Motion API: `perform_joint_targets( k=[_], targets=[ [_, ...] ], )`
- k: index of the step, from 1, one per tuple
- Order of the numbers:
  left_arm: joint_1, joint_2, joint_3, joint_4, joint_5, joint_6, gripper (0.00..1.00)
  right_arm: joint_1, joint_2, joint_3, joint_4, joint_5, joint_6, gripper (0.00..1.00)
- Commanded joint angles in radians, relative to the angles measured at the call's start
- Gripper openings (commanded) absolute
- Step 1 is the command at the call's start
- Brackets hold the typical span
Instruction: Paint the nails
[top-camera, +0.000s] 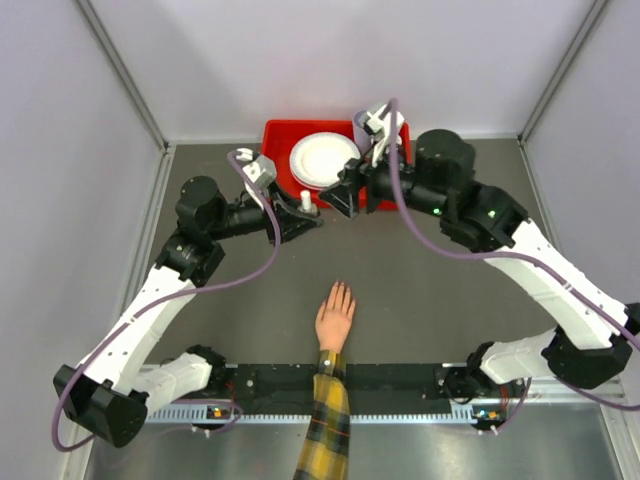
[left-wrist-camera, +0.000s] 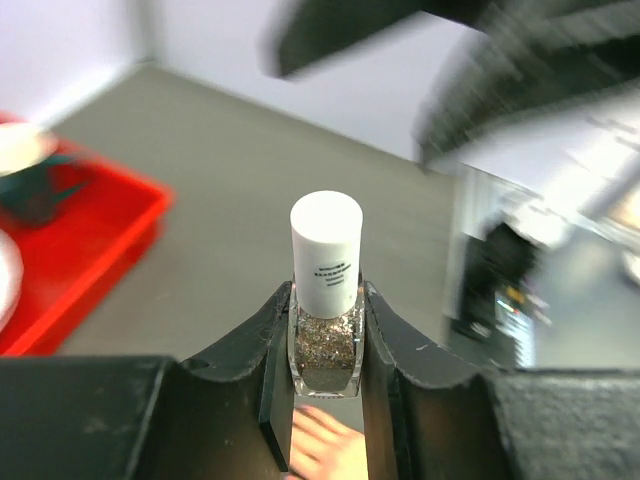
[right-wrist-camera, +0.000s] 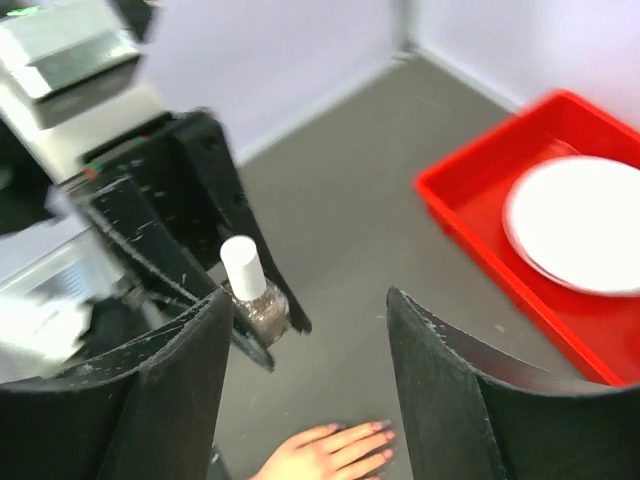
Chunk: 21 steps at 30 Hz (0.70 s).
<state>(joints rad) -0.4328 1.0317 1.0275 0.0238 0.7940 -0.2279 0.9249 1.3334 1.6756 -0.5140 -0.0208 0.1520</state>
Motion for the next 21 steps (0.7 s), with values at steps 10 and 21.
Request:
perform_joint_targets(
  k=[10,21],
  targets=[
    [-0.001,-0.010,0.008,0.321,0.524,-0.243,0.00,-0.092,-0.008,-0.030,0.181,-0.832,0.009,0.42],
    [-0.001,-0.015,-0.004,0.324,0.525,-0.248,0.00,-0.092,0.052,0.003,0.243,-0.886,0.057,0.36]
  ],
)
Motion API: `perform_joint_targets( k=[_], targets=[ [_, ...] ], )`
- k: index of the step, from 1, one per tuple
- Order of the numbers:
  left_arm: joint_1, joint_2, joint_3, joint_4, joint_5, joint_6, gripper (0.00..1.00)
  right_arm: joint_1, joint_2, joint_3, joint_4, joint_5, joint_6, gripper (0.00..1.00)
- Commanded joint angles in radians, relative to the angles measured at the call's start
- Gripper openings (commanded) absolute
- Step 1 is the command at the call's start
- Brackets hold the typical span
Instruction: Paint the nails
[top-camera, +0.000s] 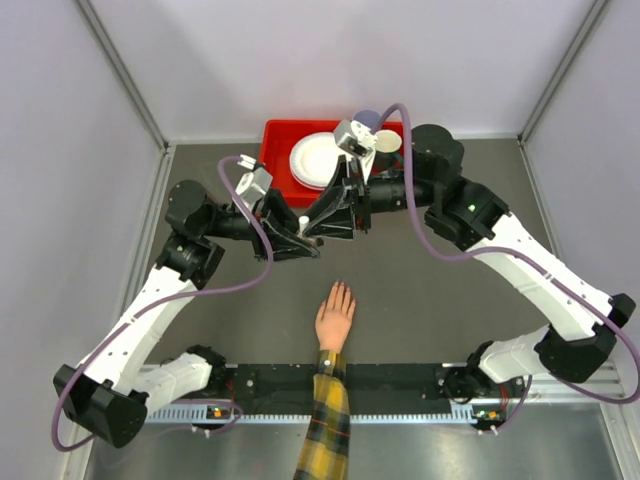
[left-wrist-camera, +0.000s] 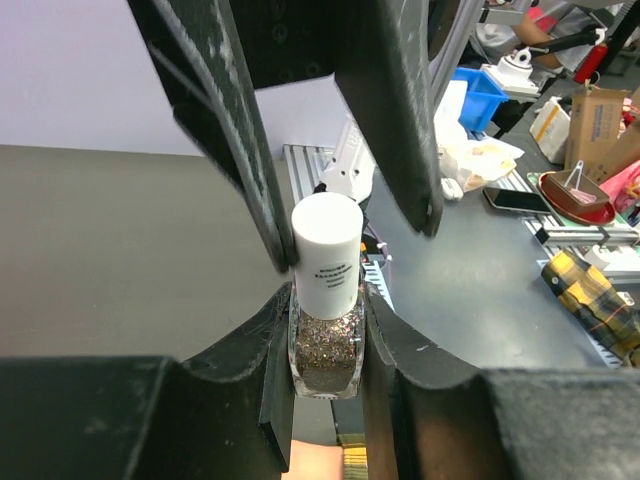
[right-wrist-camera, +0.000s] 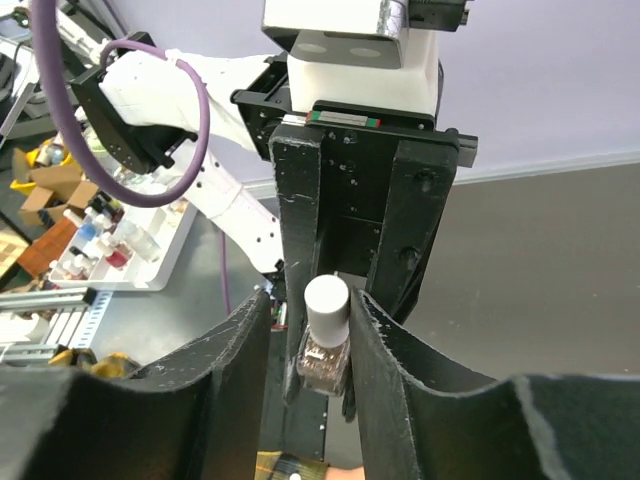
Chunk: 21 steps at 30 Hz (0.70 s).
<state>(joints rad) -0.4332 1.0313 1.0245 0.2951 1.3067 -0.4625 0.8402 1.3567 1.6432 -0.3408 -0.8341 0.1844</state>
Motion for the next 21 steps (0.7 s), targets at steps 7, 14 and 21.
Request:
perform_joint_targets(
  k=[7,14,21],
  targets=[
    [-0.001,-0.020,0.000,0.053,-0.007,-0.001,0.00,-0.007,0.058,0.046,0.085,-0.077,0.039,0.19],
    [0.001,-0.027,0.086,-0.324,-0.473,0.287,0.00,0.045,-0.020,-0.014,0.027,0.428,0.012,0.00],
    [0.001,-0.011,0.043,-0.173,-1.018,0.207,0.00,0.346,0.059,0.058,-0.118,1.466,-0.007,0.00]
  ],
)
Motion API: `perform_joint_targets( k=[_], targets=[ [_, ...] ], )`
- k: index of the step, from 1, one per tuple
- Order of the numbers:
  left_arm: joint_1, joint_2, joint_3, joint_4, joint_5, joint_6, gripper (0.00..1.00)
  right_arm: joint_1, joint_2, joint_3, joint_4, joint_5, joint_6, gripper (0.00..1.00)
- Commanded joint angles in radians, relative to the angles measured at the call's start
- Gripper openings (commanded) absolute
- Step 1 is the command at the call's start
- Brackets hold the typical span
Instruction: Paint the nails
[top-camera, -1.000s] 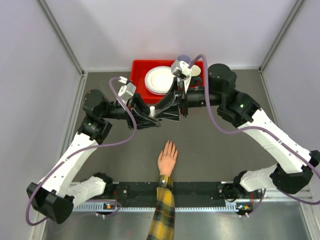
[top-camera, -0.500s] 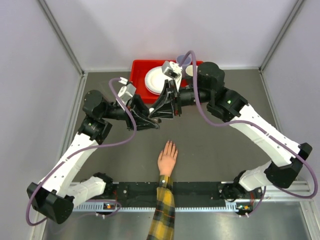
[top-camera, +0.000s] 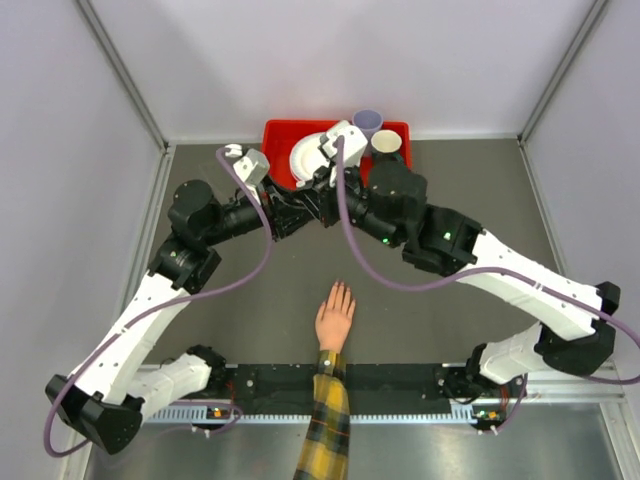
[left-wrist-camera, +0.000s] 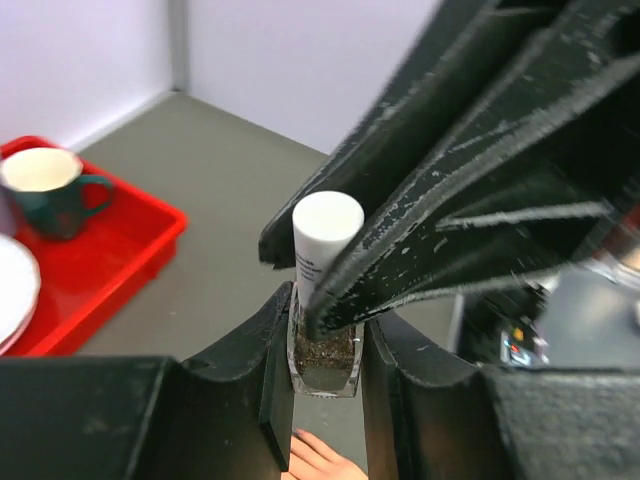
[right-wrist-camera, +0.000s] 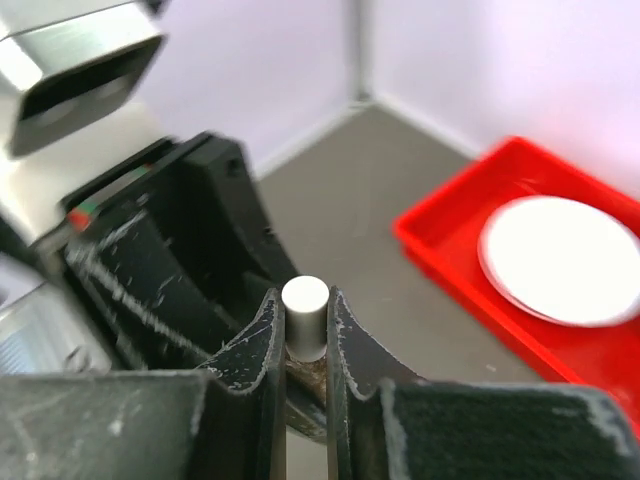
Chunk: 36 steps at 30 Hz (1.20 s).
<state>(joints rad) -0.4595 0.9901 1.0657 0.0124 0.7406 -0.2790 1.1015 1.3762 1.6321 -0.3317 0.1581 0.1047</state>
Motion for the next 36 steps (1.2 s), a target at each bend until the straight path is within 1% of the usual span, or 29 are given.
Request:
perform_joint_targets(
  k=[1,3,4,5,6,7,8,9,10,11,12,13,14,15,16,17,18,19,21,22,26,27,31,36],
  targets=[
    [0.027,0.036,-0.001,0.136,-0.442,-0.003,0.00,0.084,0.044,0.083,-0.169,0.488,0.084,0.00],
    [0.028,0.064,0.011,0.153,-0.374,-0.011,0.00,0.086,0.037,0.101,-0.178,0.460,0.087,0.01],
    [0.027,0.073,0.019,0.146,-0.344,-0.008,0.00,0.084,0.031,0.103,-0.179,0.416,0.084,0.08],
    [0.027,0.079,0.031,0.133,-0.284,-0.005,0.00,0.075,0.026,0.112,-0.178,0.384,0.078,0.27],
    [0.027,0.082,0.030,0.120,-0.246,-0.002,0.00,0.070,0.018,0.115,-0.181,0.351,0.067,0.37],
    [0.028,0.079,0.025,0.110,-0.215,0.006,0.00,0.060,0.002,0.121,-0.190,0.271,0.063,0.44],
    [0.028,0.076,0.020,0.101,-0.145,0.014,0.00,0.028,-0.008,0.124,-0.197,0.211,0.059,0.52],
    [0.027,0.068,0.019,0.075,-0.104,0.036,0.00,0.012,-0.020,0.124,-0.199,0.155,0.061,0.54],
    [0.027,0.064,0.016,0.058,-0.068,0.052,0.00,-0.008,-0.049,0.115,-0.201,0.052,0.066,0.56],
    [0.027,0.056,0.013,0.048,-0.019,0.064,0.00,-0.049,-0.064,0.109,-0.196,0.000,0.069,0.58],
    [0.028,0.042,0.013,0.022,0.068,0.087,0.00,-0.066,-0.080,0.104,-0.193,-0.044,0.061,0.60],
    [0.028,0.035,0.013,0.014,0.124,0.096,0.00,-0.086,-0.104,0.091,-0.193,-0.137,0.053,0.61],
    [0.028,0.032,0.013,0.009,0.173,0.101,0.00,-0.106,-0.115,0.084,-0.188,-0.199,0.046,0.61],
    [0.028,0.022,0.011,0.011,0.281,0.100,0.00,-0.161,-0.123,0.074,-0.182,-0.345,0.038,0.61],
    [0.028,0.018,0.008,0.027,0.333,0.090,0.00,-0.189,-0.134,0.055,-0.175,-0.426,0.036,0.59],
    [0.028,0.012,0.001,0.058,0.385,0.071,0.00,-0.236,-0.137,0.048,-0.153,-0.504,0.036,0.53],
    [0.028,0.012,-0.007,0.101,0.502,0.001,0.00,-0.252,-0.140,0.038,-0.135,-0.635,0.033,0.53],
    [0.028,0.012,-0.019,0.197,0.534,-0.043,0.00,-0.262,-0.144,0.014,-0.118,-0.688,0.033,0.51],
    [0.027,0.009,-0.029,0.260,0.592,-0.127,0.00,-0.285,-0.144,-0.011,-0.058,-0.806,0.035,0.51],
    [0.027,0.007,-0.027,0.286,0.605,-0.138,0.00,-0.285,-0.140,-0.012,-0.041,-0.834,0.038,0.52],
    [0.027,0.010,-0.023,0.282,0.611,-0.150,0.00,-0.289,-0.097,-0.014,0.063,-0.957,0.111,0.51],
    [0.027,0.009,-0.023,0.282,0.614,-0.158,0.00,-0.290,-0.082,-0.014,0.112,-0.997,0.128,0.50],
    [0.027,0.001,-0.030,0.285,0.597,-0.157,0.00,-0.289,-0.043,0.003,0.164,-1.060,0.174,0.40],
    [0.028,0.008,-0.033,0.299,0.589,-0.160,0.00,-0.290,-0.017,-0.027,0.220,-1.124,0.216,0.41]
  ],
)
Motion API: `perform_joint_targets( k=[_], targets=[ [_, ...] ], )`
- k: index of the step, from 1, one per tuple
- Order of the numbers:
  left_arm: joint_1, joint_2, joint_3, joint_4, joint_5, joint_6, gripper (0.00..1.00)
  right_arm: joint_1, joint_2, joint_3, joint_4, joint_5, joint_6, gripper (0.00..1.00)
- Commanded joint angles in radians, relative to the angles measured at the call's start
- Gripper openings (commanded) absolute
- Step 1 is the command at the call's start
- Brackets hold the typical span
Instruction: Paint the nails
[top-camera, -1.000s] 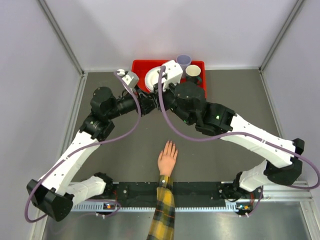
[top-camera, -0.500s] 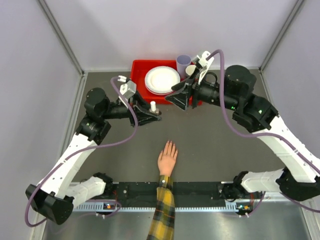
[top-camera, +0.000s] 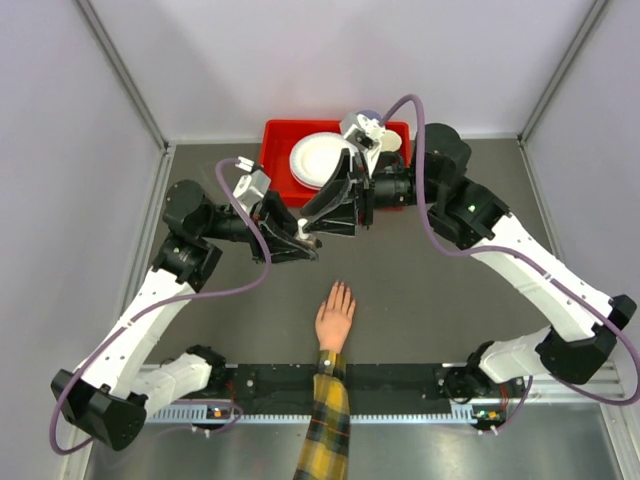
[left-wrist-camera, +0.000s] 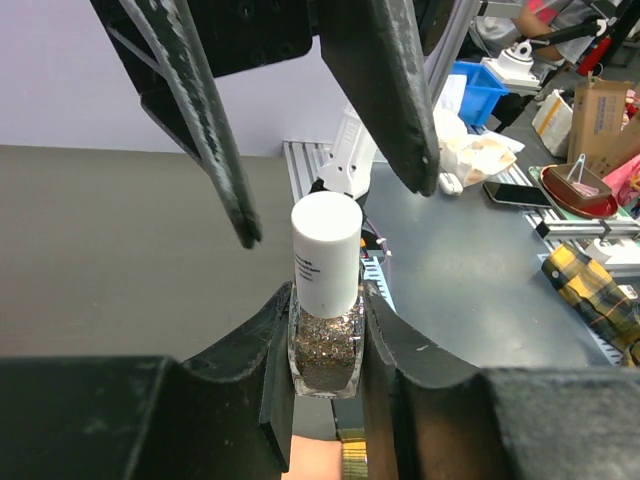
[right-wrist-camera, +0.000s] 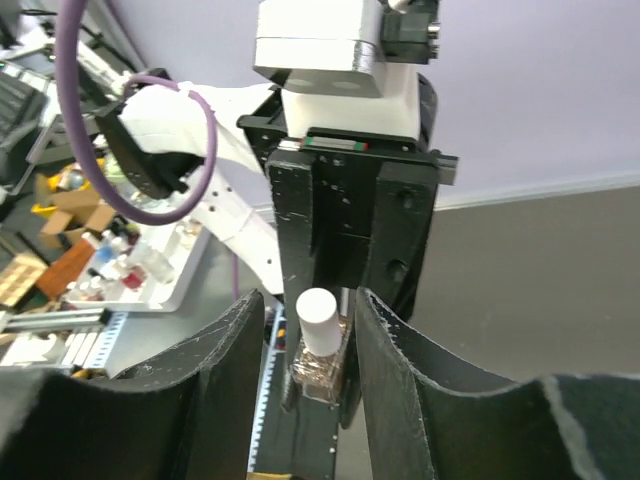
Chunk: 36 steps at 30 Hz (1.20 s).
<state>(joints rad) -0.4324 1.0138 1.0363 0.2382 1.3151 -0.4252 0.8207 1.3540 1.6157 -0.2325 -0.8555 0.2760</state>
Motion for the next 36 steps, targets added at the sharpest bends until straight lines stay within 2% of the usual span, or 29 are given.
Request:
perform_joint_targets(
  k=[1,3,4,6,14,15,16,17,18,19,20,21,22,23,25,26,29,33,35,36],
  targets=[
    [0.000,-0.012,-0.005,0.084,0.010,-0.020,0.00,-0.009,0.013,-0.011,0.124,-0.111,0.045,0.41],
    [0.001,-0.006,-0.010,0.111,0.004,-0.037,0.00,-0.009,0.017,-0.013,0.127,-0.117,0.051,0.41],
    [0.001,-0.001,-0.010,0.116,0.004,-0.040,0.00,-0.009,0.020,-0.010,0.130,-0.120,0.054,0.34],
    [0.000,0.000,-0.010,0.121,-0.005,-0.041,0.00,-0.009,0.023,-0.004,0.114,-0.116,0.043,0.30],
    [0.000,0.011,-0.005,0.130,-0.027,-0.035,0.00,-0.009,0.025,-0.007,0.072,-0.083,0.008,0.29],
    [0.001,0.008,-0.004,0.128,-0.039,-0.032,0.00,-0.009,0.027,-0.005,0.068,-0.080,0.006,0.22],
    [0.000,0.008,-0.001,0.119,-0.078,-0.023,0.00,-0.009,0.025,-0.002,0.058,-0.067,0.005,0.00],
    [0.001,0.006,0.007,0.034,-0.117,0.035,0.00,-0.009,0.023,0.001,0.045,-0.045,-0.001,0.00],
    [0.000,0.003,0.034,-0.014,-0.160,0.072,0.00,-0.009,0.014,0.001,0.035,0.013,-0.009,0.00],
    [0.000,-0.004,0.048,-0.063,-0.294,0.112,0.00,-0.006,0.008,-0.003,0.004,0.057,-0.017,0.00],
    [0.000,-0.003,0.065,-0.192,-0.385,0.200,0.00,0.000,-0.003,-0.008,-0.007,0.187,-0.029,0.00],
    [0.001,-0.006,0.088,-0.221,-0.498,0.232,0.00,0.008,-0.025,-0.032,-0.019,0.279,-0.038,0.00],
    [-0.002,-0.009,0.088,-0.234,-0.712,0.264,0.00,0.056,-0.039,-0.046,-0.040,0.412,-0.073,0.00],
    [-0.002,-0.015,0.073,-0.261,-0.855,0.260,0.00,0.111,-0.050,-0.069,-0.053,0.761,-0.105,0.00],
    [-0.002,-0.006,0.053,-0.238,-1.028,0.238,0.00,0.257,-0.033,-0.077,-0.063,1.134,-0.149,0.00],
    [-0.002,0.003,0.050,-0.209,-1.098,0.236,0.00,0.280,-0.020,-0.053,-0.083,1.372,-0.124,0.00],
    [-0.002,0.034,0.038,-0.128,-1.072,0.189,0.00,0.337,0.033,0.016,-0.169,1.559,-0.063,0.00],
    [-0.002,0.068,0.034,-0.082,-0.961,0.163,0.00,0.351,0.024,0.023,-0.173,1.537,-0.061,0.00],
    [0.000,0.075,0.038,-0.115,-0.924,0.175,0.00,0.344,0.007,0.026,-0.166,1.477,-0.075,0.11],
    [-0.002,0.077,0.038,-0.128,-0.872,0.184,0.00,0.336,0.002,0.029,-0.166,1.446,-0.083,0.21]
  ],
)
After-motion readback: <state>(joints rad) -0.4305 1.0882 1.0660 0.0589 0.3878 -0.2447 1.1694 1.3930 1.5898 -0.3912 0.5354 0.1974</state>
